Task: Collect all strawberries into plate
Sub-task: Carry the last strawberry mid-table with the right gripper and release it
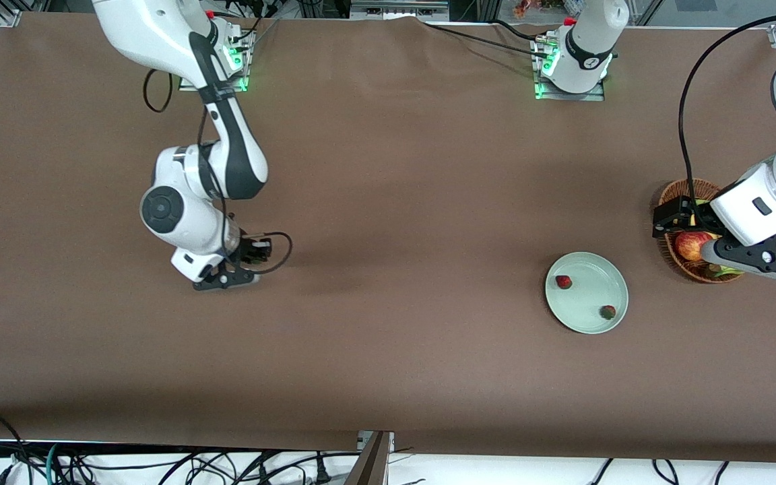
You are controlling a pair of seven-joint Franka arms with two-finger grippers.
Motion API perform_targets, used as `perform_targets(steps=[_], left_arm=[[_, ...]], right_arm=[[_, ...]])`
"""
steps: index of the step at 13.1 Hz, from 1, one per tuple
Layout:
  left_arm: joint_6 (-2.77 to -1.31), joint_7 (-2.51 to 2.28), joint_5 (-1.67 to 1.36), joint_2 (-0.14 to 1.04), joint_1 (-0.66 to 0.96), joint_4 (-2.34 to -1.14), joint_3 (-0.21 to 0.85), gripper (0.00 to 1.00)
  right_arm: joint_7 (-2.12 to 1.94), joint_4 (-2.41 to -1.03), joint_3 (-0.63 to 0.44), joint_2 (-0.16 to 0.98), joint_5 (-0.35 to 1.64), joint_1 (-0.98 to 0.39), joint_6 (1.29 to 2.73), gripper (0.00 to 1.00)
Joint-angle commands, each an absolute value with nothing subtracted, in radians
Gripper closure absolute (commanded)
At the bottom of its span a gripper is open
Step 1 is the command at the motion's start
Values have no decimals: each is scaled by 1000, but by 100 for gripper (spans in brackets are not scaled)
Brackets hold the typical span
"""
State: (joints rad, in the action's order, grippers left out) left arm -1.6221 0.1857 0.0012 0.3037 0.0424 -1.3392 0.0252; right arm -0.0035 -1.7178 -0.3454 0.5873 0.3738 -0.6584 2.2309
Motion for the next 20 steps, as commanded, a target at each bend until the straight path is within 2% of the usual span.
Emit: perform_targets(steps=[1, 5, 8, 13, 16, 20], left_arm=[[-1589, 187, 17, 308, 37, -1313, 31, 0], [-1574, 187, 17, 308, 28, -1313, 31, 0], [-1571, 187, 17, 308, 28, -1313, 31, 0], [-1551, 187, 15, 307, 28, -1312, 40, 0], [-1514, 190, 2, 307, 29, -1315, 43, 0], [-1398, 187, 0, 305, 35, -1327, 46, 0]], right_arm=[[166, -1501, -264, 738, 393, -657, 2201, 66], [388, -1329, -135, 856, 434, -658, 2268, 65], [530, -1270, -14, 939, 454, -660, 2452, 65], [716, -1253, 165, 1034, 454, -685, 2738, 64], [833, -1198, 167, 1101, 453, -788, 2888, 64], [928, -1120, 167, 1141, 453, -828, 2919, 57]])
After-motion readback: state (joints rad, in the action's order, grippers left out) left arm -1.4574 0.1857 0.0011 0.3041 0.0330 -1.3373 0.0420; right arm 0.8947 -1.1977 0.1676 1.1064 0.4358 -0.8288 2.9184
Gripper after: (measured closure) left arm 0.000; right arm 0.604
